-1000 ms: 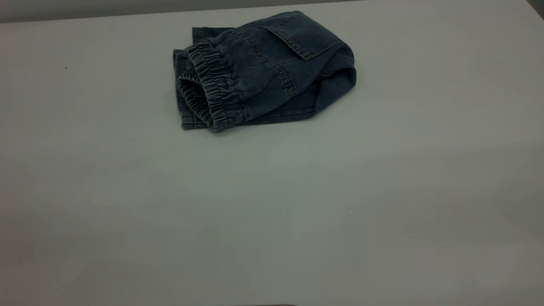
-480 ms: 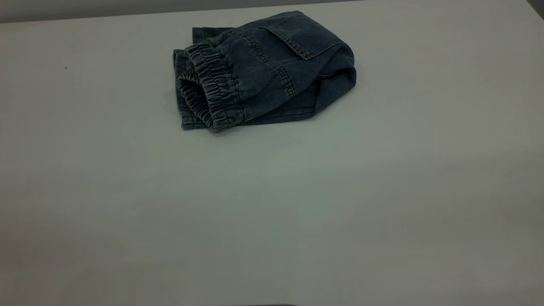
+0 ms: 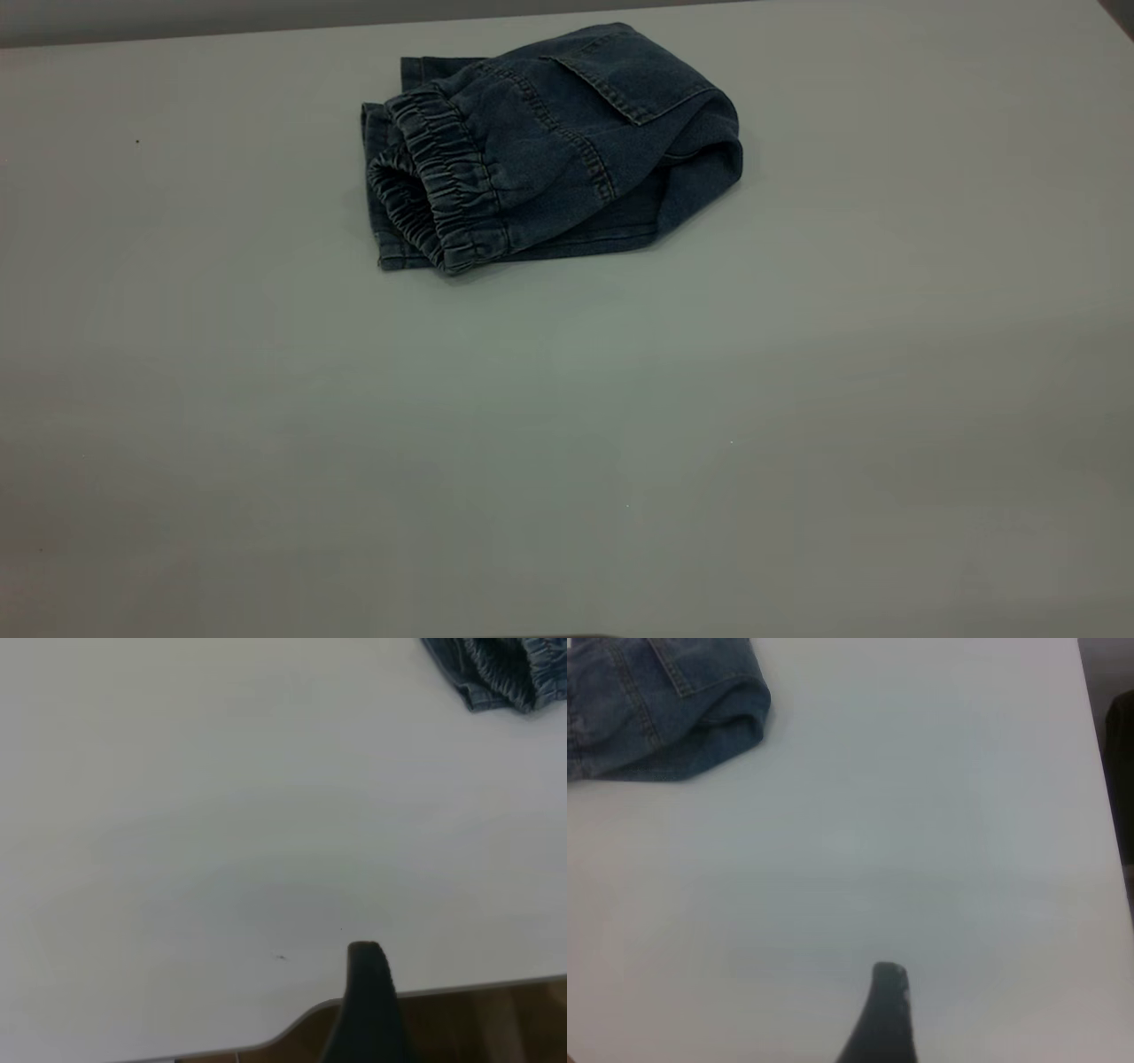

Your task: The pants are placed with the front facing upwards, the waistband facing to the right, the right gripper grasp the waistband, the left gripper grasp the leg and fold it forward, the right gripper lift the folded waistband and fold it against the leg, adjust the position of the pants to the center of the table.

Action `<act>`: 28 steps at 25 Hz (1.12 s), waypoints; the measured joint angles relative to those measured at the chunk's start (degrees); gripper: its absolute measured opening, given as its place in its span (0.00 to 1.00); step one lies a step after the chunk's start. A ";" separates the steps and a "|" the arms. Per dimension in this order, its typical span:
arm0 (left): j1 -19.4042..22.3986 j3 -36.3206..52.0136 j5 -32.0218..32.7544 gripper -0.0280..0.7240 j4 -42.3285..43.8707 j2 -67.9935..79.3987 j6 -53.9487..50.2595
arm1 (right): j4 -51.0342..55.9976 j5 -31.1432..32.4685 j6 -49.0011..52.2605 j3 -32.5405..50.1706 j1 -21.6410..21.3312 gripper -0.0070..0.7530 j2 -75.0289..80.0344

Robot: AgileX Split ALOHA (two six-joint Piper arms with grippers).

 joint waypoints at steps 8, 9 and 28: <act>0.00 0.00 0.00 0.69 0.00 0.00 0.00 | -1.73 0.00 2.96 0.00 0.00 0.78 0.00; 0.00 0.00 0.00 0.69 0.00 0.00 0.00 | -2.16 0.00 3.40 0.00 0.00 0.78 0.00; 0.00 0.00 0.00 0.69 -0.05 0.00 0.00 | -2.41 -0.09 4.51 0.00 0.00 0.78 0.00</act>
